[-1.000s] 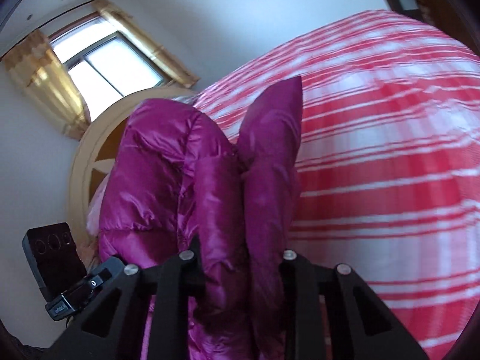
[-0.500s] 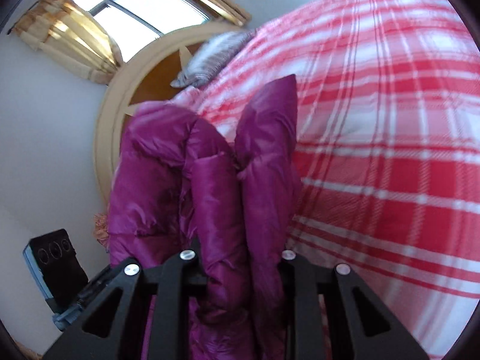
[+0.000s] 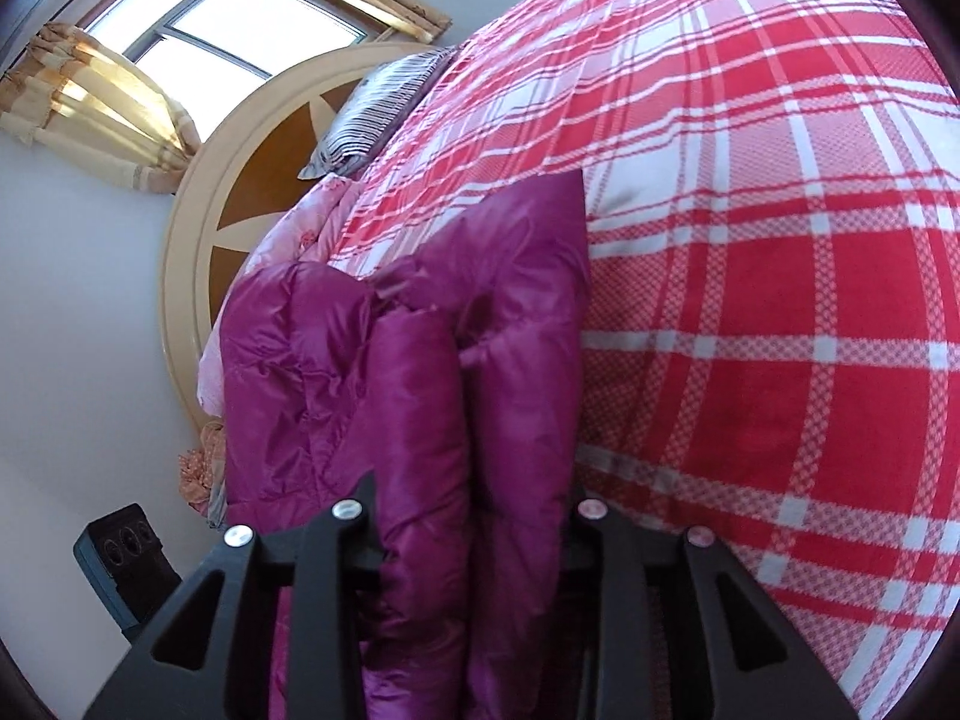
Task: Fold large clothes
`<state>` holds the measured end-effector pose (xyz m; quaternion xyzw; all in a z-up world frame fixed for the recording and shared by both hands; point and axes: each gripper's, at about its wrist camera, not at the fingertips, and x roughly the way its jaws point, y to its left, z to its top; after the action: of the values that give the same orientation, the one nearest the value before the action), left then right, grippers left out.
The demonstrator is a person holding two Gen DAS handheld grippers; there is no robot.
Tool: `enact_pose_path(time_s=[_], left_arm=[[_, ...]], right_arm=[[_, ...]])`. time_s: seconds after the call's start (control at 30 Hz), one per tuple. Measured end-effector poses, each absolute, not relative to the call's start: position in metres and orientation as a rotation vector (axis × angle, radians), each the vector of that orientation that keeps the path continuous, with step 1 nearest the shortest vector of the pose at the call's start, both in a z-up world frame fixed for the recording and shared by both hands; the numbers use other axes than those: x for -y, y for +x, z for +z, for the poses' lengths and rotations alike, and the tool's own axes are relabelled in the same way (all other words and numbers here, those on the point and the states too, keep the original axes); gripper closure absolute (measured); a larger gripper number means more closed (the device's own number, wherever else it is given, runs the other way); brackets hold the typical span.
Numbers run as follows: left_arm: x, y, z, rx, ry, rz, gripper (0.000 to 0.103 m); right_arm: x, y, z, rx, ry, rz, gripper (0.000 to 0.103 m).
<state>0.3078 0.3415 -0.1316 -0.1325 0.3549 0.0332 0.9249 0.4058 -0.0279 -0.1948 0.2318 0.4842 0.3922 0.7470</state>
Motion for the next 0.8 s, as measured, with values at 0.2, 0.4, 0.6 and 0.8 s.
enact_pose_path(time_s=[0.2,0.4,0.6,0.8], left_arm=[[-0.339,0.306,-0.132,-0.731,-0.223,0.093,0.016],[-0.334,0.293,-0.117,-0.740,-0.189,0.115,0.016],[-0.315,0.262,-0.072,-0.640,-0.124,0.106,0.016],[-0.302,0.239,-0.032,-0.565,-0.126,0.066,0.016]], right_arm=[[0.019,0.398,-0.186,-1.041,0.407,0.787,0.062],[0.016,0.391,-0.176,-1.029,0.350,0.702,0.042],[0.036,0.343,-0.121,-0.860,0.280,0.546,0.023],[0.039,0.275,-0.065,-0.664,0.145,0.497,0.010]])
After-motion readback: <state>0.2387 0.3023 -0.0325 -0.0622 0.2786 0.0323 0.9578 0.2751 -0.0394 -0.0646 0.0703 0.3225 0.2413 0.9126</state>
